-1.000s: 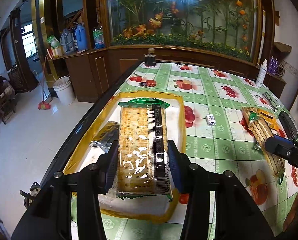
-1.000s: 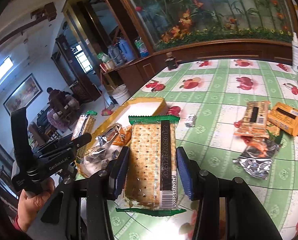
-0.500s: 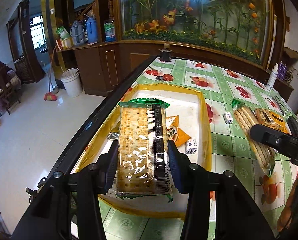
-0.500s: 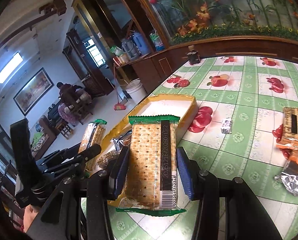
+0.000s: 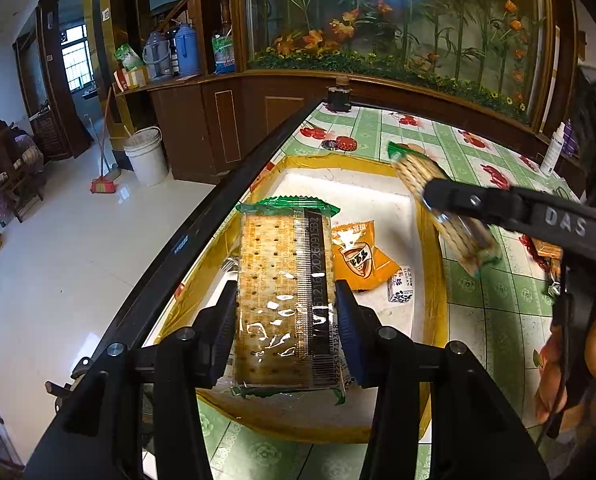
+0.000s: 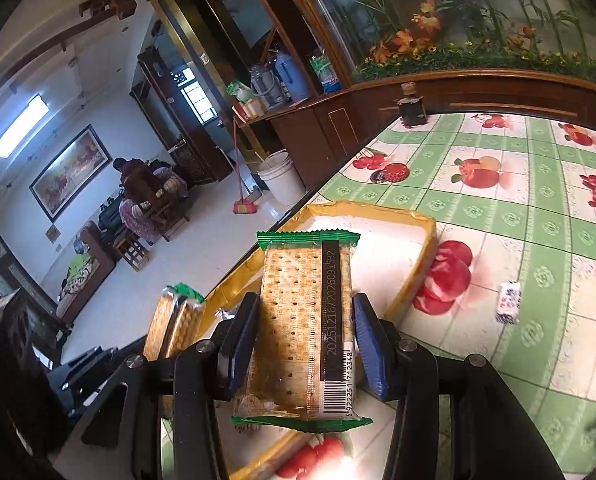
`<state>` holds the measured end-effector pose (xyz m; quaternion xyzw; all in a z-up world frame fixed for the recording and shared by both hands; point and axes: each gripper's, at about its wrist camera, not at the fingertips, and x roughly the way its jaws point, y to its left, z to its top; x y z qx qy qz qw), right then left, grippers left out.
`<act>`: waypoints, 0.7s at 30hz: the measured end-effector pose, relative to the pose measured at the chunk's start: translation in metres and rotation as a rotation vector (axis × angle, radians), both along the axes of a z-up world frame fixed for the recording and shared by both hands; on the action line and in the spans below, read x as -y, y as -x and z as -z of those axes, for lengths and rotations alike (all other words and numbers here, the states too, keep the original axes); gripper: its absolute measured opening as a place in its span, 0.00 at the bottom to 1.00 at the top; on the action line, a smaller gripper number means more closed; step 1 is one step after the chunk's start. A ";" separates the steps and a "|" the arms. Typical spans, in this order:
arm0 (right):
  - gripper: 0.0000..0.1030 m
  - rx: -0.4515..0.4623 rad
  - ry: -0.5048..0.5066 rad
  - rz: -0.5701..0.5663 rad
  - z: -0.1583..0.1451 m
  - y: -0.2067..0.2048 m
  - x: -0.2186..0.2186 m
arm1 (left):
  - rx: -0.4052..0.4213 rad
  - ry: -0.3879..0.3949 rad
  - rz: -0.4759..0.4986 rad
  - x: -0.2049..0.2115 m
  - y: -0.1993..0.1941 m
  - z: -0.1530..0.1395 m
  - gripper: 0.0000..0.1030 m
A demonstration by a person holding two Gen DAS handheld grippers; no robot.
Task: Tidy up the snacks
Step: 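Carry both cracker packs over the tray and open both tools to drop them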
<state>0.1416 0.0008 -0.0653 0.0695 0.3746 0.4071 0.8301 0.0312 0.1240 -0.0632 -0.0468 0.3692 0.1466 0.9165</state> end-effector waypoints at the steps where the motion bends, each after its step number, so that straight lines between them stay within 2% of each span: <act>1: 0.46 0.002 0.003 -0.001 0.001 -0.003 -0.003 | -0.003 0.002 0.002 0.000 -0.001 0.001 0.43; 17: 0.46 -0.015 0.090 -0.018 0.027 -0.035 -0.047 | -0.053 0.016 0.004 -0.007 -0.021 0.016 0.44; 21: 0.46 0.008 0.135 -0.022 0.032 -0.033 -0.055 | -0.058 0.022 0.001 -0.009 -0.023 0.019 0.44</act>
